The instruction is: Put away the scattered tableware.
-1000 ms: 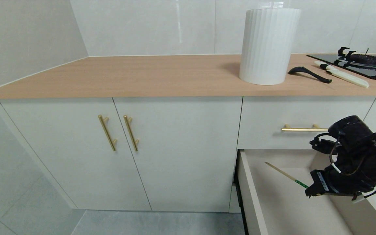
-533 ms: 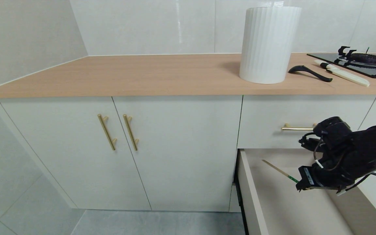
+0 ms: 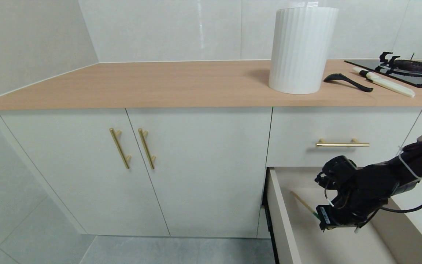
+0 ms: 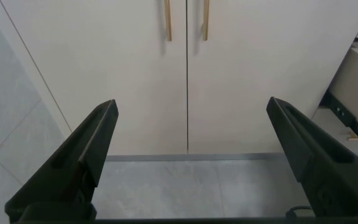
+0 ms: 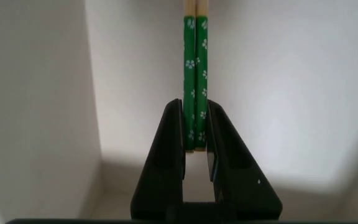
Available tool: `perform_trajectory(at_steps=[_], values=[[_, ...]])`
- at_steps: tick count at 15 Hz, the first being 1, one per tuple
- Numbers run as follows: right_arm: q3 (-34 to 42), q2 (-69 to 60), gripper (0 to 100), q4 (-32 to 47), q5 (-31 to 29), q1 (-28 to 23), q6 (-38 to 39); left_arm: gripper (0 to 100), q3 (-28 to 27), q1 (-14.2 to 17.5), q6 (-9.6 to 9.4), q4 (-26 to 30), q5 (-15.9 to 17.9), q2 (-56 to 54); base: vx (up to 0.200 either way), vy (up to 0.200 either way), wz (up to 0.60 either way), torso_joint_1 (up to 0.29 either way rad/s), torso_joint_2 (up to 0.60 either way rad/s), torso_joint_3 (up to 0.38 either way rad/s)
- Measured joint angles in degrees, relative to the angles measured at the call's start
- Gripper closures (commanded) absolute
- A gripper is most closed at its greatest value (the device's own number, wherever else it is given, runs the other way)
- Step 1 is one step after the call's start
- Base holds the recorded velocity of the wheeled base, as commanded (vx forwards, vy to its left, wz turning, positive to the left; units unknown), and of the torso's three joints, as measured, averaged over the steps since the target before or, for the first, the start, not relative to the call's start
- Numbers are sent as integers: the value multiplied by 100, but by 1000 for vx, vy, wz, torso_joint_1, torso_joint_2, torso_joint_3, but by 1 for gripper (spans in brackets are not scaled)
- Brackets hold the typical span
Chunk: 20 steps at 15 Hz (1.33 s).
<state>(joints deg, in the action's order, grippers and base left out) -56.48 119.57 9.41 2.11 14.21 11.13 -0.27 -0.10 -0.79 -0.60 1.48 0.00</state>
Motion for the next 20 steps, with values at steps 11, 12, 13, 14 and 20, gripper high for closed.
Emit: perform_trajectory(at_steps=[11, 12, 13, 14, 20], values=[[516, 802, 100, -881, -457, 288, 39, 0, 0, 0, 1, 0, 2, 0, 0, 0, 0, 0, 0, 0], [533, 813, 100, -879, -457, 288, 39, 0, 0, 0, -2, 0, 0, 0, 0, 0, 0, 0, 0, 0], [546, 819, 0, -881, -457, 288, 39, 0, 0, 0, -2, 0, 2, 0, 0, 0, 0, 0, 0, 0], [552, 825, 0, -881, -456, 288, 39, 0, 0, 0, -2, 0, 2, 0, 0, 0, 0, 0, 0, 0], [594, 764, 0, -881, -449, 290, 39, 0, 0, 0, 0, 2, 2, 0, 0, 0, 0, 0, 0, 0]])
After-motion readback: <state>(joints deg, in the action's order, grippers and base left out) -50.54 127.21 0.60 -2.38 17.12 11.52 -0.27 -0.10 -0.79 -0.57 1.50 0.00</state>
